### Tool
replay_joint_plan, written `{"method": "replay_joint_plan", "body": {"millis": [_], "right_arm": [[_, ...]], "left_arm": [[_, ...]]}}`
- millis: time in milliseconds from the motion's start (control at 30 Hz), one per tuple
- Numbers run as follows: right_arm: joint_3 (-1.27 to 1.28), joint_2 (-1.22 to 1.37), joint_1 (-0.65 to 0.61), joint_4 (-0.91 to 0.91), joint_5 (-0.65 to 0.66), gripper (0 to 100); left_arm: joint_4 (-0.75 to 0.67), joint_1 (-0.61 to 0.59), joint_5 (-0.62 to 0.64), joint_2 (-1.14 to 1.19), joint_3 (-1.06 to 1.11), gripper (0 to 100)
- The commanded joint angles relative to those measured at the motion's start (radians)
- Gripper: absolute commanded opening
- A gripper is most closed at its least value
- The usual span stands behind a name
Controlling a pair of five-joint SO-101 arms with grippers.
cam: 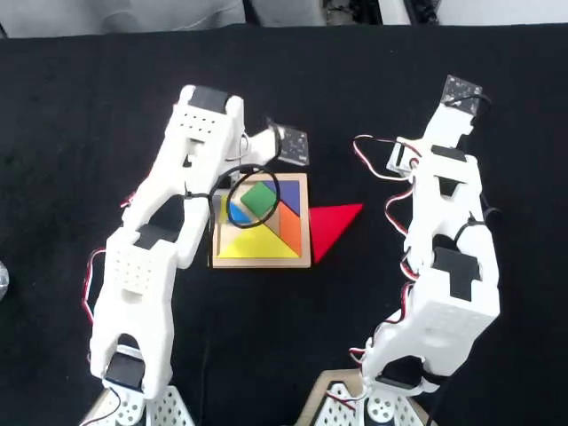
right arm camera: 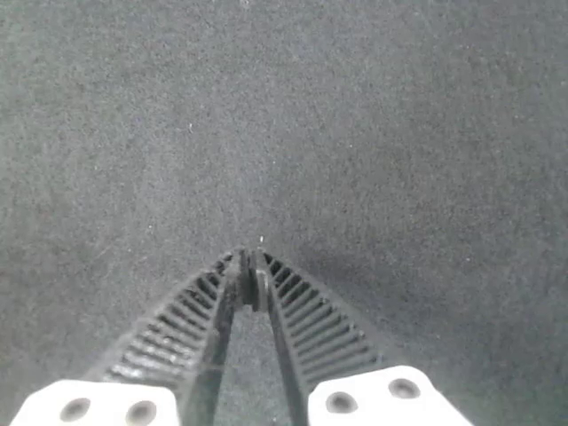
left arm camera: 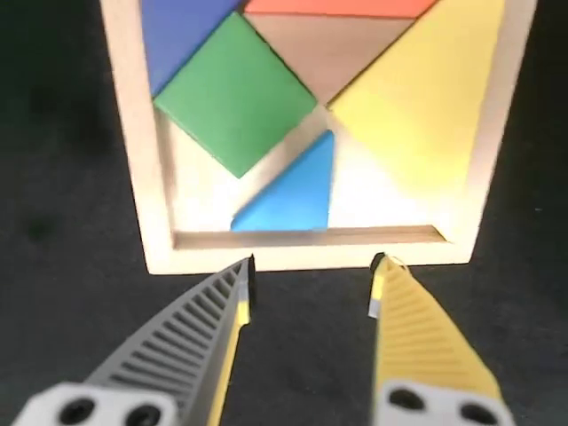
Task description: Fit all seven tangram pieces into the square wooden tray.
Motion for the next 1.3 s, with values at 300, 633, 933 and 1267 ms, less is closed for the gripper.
{"method": "replay_joint_plan", "body": {"millis": [300, 633, 933, 1267], "right_arm": [[-0.054, -0.015, -0.018, -0.015, 0.011, 1.2], [-0.054, -0.015, -0.018, -0.015, 0.011, 1.2], [-0.054, -0.015, -0.018, -0.015, 0.011, 1.2], [-0.054, -0.015, -0.018, -0.015, 0.011, 1.2]], "left_arm": [[-0.18, 0.062, -0.008, -0.058, 0.166, 22], [-0.242, 0.061, 0.051, -0.058, 0.182, 22], [-0.236, 0.059, 0.051, -0.055, 0.183, 22], [-0.241, 0.059, 0.002, 0.015, 0.203, 22]]}}
